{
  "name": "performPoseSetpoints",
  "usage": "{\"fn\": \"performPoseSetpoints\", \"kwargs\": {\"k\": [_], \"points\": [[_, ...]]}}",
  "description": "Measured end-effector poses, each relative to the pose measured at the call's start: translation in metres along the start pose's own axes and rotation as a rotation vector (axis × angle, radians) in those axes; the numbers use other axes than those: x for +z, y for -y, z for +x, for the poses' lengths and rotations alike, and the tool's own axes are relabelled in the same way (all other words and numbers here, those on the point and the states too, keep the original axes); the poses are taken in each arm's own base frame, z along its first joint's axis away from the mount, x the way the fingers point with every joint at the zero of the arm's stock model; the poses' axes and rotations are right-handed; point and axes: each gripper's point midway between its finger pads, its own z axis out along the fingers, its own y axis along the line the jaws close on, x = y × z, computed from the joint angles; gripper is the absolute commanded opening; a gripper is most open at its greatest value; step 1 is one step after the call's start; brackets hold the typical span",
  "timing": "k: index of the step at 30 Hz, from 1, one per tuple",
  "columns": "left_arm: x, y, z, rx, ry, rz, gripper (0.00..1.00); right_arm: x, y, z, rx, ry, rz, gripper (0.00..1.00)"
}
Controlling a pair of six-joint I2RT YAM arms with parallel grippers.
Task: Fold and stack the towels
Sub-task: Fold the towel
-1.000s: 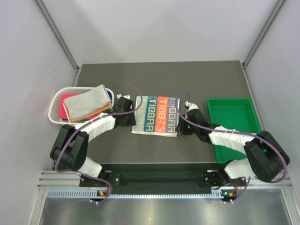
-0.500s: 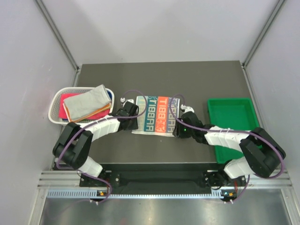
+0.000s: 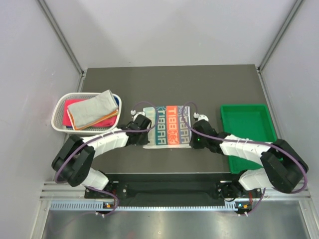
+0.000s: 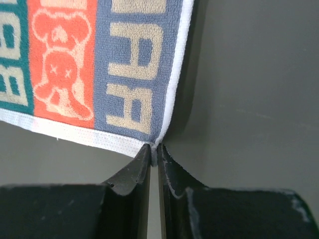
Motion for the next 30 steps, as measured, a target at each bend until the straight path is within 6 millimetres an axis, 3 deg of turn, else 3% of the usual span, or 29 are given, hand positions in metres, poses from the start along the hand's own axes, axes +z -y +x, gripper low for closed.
{"fn": "performPoseSetpoints", "kwargs": {"k": [6, 8, 10, 12, 15, 19, 21, 24, 27, 30], "points": [[-0.020, 0.004, 0.022, -0.008, -0.058, 0.040, 0.10, -0.025, 0.002, 0.000, -0.003, 0.011, -0.012, 0.06], [-0.027, 0.007, 0.029, -0.009, -0.074, 0.060, 0.16, -0.033, 0.003, 0.002, 0.000, 0.017, -0.022, 0.08], [-0.031, 0.009, 0.036, -0.009, -0.089, 0.077, 0.25, -0.040, 0.005, 0.007, 0.004, 0.016, -0.030, 0.14], [-0.032, 0.007, 0.043, -0.009, -0.109, 0.075, 0.31, -0.043, 0.006, 0.013, 0.008, 0.005, -0.033, 0.27], [-0.033, 0.000, 0.050, -0.004, -0.133, 0.048, 0.35, -0.043, 0.011, 0.024, 0.010, -0.027, -0.027, 0.39], [-0.041, -0.004, 0.043, 0.007, -0.126, 0.012, 0.35, -0.048, 0.015, 0.033, 0.001, -0.056, -0.011, 0.41], [-0.050, 0.000, 0.027, 0.014, -0.087, 0.009, 0.31, -0.054, 0.016, 0.029, -0.006, -0.050, -0.006, 0.39], [-0.066, 0.019, -0.010, 0.009, 0.009, 0.055, 0.23, -0.064, 0.003, 0.003, -0.017, 0.003, -0.038, 0.25], [-0.076, 0.041, -0.046, -0.004, 0.088, 0.117, 0.22, -0.069, -0.029, -0.046, -0.018, 0.075, -0.124, 0.19], [-0.073, 0.062, -0.079, -0.014, 0.141, 0.157, 0.20, -0.064, -0.068, -0.100, -0.024, 0.155, -0.234, 0.16]]}}
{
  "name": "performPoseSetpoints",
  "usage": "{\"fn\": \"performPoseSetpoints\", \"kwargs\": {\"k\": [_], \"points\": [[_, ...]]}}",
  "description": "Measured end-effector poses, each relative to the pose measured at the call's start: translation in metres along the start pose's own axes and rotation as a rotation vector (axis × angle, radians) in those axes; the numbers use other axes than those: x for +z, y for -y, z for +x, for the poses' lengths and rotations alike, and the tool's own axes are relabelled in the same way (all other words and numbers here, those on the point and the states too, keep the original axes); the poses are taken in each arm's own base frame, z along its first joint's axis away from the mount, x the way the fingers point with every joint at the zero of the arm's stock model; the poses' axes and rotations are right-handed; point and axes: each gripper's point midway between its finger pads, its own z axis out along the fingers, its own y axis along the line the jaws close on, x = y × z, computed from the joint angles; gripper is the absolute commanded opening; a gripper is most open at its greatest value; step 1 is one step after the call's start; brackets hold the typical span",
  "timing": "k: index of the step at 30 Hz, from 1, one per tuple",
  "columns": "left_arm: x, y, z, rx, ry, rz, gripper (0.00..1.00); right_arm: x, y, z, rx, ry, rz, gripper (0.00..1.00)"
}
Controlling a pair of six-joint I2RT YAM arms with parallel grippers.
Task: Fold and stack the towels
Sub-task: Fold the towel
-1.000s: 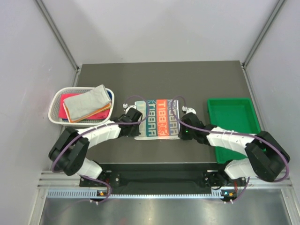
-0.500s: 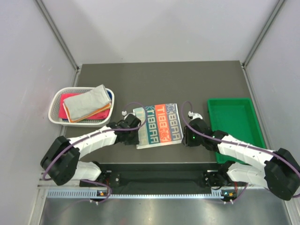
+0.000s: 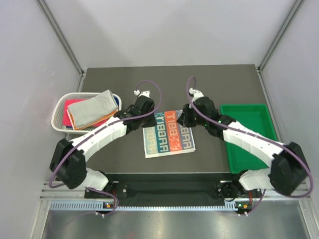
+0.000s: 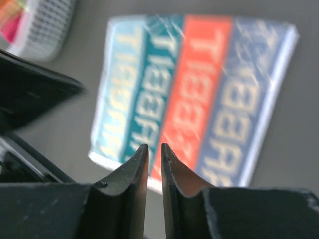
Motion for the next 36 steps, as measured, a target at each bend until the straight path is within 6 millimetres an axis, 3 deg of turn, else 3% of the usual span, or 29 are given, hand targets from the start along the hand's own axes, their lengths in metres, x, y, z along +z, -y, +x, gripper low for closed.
{"fn": "performPoseSetpoints", "kwargs": {"k": [3, 6, 13, 17, 22, 27, 36], "points": [[0.023, 0.011, -0.019, -0.019, 0.001, 0.035, 0.10, 0.031, -0.026, -0.037, 0.004, 0.056, -0.107, 0.11], [0.058, 0.007, -0.034, -0.042, -0.020, 0.035, 0.05, 0.069, -0.036, -0.058, 0.033, 0.075, -0.166, 0.09], [0.118, -0.020, -0.041, -0.089, -0.115, 0.037, 0.00, 0.156, -0.018, -0.056, 0.196, 0.059, -0.232, 0.04], [0.136, -0.033, -0.038, -0.093, -0.141, 0.025, 0.00, 0.186, -0.010, -0.048, 0.251, 0.048, -0.236, 0.02], [0.151, -0.039, -0.033, -0.065, -0.157, 0.004, 0.00, 0.206, -0.001, -0.038, 0.280, 0.039, -0.233, 0.02], [0.157, -0.042, -0.043, -0.041, -0.130, -0.023, 0.00, 0.217, 0.012, -0.033, 0.296, 0.046, -0.221, 0.01], [0.160, -0.049, -0.049, -0.010, -0.099, -0.073, 0.00, 0.210, 0.057, -0.037, 0.354, 0.094, -0.207, 0.01]]}}
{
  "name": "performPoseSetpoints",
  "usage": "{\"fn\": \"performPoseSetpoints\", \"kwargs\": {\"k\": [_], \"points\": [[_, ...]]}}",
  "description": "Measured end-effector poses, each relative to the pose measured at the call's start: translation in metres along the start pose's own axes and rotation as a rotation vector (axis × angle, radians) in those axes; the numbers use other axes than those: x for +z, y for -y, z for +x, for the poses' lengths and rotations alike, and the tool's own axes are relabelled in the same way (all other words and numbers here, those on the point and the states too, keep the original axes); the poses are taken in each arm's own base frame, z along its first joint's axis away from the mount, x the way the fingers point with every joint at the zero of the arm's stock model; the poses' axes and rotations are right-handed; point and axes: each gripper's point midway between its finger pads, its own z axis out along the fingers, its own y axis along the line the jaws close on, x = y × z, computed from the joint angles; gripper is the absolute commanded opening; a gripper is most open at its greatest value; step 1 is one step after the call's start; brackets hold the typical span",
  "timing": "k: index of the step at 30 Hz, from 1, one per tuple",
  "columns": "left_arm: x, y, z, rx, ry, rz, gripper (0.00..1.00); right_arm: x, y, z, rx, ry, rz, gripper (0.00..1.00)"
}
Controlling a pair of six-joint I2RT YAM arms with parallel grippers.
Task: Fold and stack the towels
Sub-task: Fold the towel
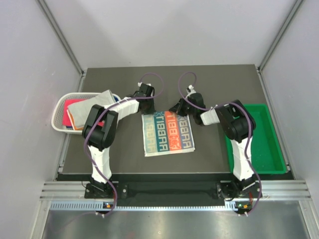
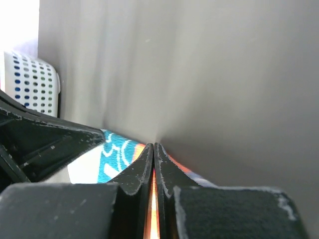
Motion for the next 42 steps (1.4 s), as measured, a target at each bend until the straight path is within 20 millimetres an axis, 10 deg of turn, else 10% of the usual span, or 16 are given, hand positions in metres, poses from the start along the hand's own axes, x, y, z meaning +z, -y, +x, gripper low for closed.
{"fn": "performPoseSetpoints", "kwargs": {"k": [15, 24, 33, 42], "points": [[-0.005, -0.052, -0.014, 0.058, 0.051, -0.233, 0.02, -0.029, 0.040, -0.032, 0.042, 0.068, 0.018, 0.01], [-0.014, -0.065, -0.023, 0.065, 0.070, -0.294, 0.39, -0.043, 0.054, -0.045, 0.059, 0.074, 0.059, 0.11], [-0.058, -0.053, -0.047, 0.011, 0.162, -0.232, 0.50, -0.076, 0.050, -0.073, 0.014, 0.106, 0.138, 0.32], [-0.055, -0.058, 0.003, -0.014, 0.050, -0.170, 0.49, -0.096, 0.057, -0.060, -0.110, 0.047, 0.282, 0.37]]}}
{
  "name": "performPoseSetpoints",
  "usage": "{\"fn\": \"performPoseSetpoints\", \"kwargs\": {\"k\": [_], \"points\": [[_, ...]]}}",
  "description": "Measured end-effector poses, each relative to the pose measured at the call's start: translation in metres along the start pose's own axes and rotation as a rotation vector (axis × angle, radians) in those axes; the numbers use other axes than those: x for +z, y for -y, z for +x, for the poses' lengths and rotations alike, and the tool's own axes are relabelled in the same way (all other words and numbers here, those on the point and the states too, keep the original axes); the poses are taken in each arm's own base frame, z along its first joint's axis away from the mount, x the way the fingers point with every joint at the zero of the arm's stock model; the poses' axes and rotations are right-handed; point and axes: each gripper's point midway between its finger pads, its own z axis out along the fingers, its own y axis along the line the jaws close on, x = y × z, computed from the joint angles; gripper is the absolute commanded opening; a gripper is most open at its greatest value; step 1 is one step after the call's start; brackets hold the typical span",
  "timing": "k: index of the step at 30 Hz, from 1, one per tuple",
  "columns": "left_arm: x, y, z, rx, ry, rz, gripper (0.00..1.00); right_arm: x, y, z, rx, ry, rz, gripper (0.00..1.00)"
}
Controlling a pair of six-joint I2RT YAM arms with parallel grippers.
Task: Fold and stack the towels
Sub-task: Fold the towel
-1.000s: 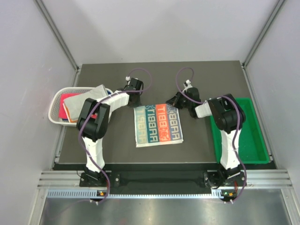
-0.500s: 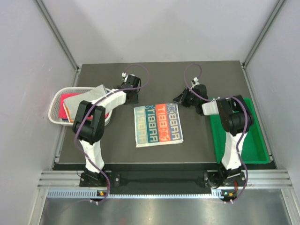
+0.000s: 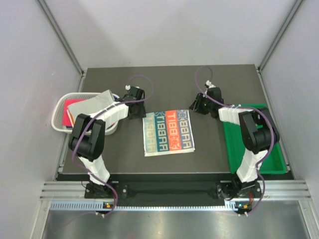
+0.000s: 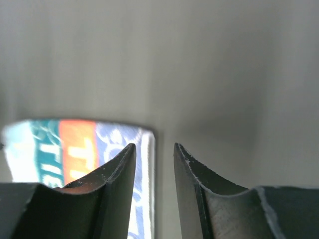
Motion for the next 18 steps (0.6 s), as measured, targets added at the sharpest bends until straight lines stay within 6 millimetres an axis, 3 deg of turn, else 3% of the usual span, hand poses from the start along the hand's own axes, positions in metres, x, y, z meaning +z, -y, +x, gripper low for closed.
{"fn": "performPoseSetpoints", "kwargs": {"k": [3, 7, 18], "points": [[0.004, -0.002, 0.015, -0.002, -0.039, 0.004, 0.49, 0.000, 0.005, 0.020, -0.049, -0.053, 0.058, 0.37], [0.010, -0.003, 0.016, -0.007, -0.038, -0.003, 0.49, 0.001, 0.000, 0.035, -0.116, -0.100, 0.094, 0.37], [0.027, -0.002, 0.014, -0.023, -0.024, -0.021, 0.47, 0.020, -0.006, 0.026, -0.206, -0.088, 0.134, 0.37]]}}
